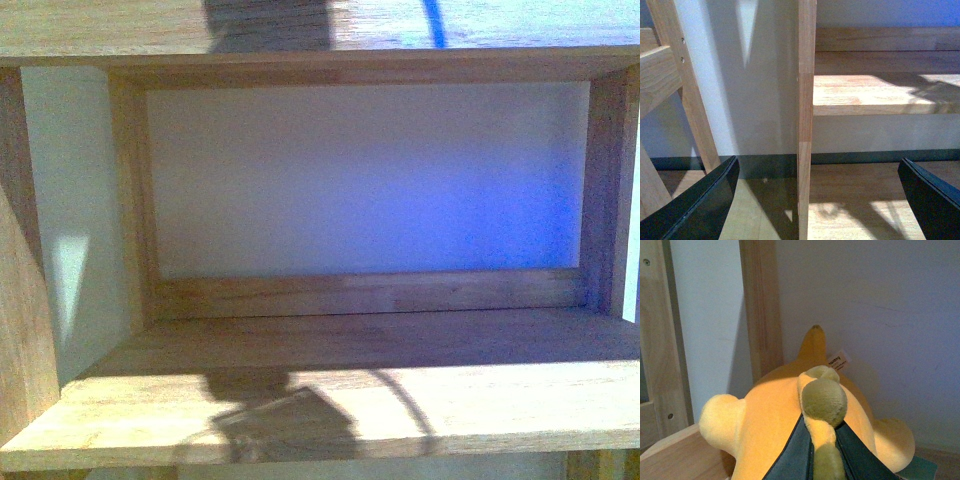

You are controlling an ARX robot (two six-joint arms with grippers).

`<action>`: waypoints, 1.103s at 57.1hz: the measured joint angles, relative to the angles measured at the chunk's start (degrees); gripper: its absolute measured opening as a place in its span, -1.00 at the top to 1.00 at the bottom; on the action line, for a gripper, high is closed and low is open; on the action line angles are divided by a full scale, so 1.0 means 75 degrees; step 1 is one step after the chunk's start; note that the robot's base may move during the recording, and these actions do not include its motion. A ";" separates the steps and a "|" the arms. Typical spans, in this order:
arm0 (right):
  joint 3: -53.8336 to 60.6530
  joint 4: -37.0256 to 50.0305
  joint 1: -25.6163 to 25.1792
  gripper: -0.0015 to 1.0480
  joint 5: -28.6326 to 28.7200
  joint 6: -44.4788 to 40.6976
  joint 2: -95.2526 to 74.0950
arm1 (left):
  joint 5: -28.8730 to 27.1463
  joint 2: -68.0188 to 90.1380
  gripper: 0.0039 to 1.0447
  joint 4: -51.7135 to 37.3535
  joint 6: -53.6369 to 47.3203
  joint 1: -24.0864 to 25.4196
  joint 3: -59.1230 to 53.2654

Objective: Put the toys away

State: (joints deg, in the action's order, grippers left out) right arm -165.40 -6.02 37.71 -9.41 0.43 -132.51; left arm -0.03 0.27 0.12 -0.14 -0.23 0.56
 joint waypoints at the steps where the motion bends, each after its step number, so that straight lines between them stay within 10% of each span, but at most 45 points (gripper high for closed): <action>1: 0.0000 0.0000 0.0000 0.89 0.0000 0.0000 0.0000 | 0.0000 0.0000 -0.89 0.0000 0.0000 0.0000 0.0000; 11: -0.0023 -0.0111 -0.0003 0.89 -0.0064 -0.0006 0.0003 | 0.0000 0.0000 -0.89 0.0000 0.0000 0.0000 0.0000; 50: -0.0026 -0.0484 0.0119 -0.97 -0.1320 -0.0816 0.0504 | 0.0000 0.0000 -0.89 0.0000 0.0000 0.0000 0.0000; 63: -0.0026 -0.0740 0.0140 -0.85 -0.1845 -0.1186 0.0927 | 0.0000 0.0000 -0.89 0.0000 0.0000 0.0000 0.0000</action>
State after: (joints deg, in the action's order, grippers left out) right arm -165.60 -11.57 38.76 -23.24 -8.47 -125.56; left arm -0.03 0.27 0.12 -0.14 -0.23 0.56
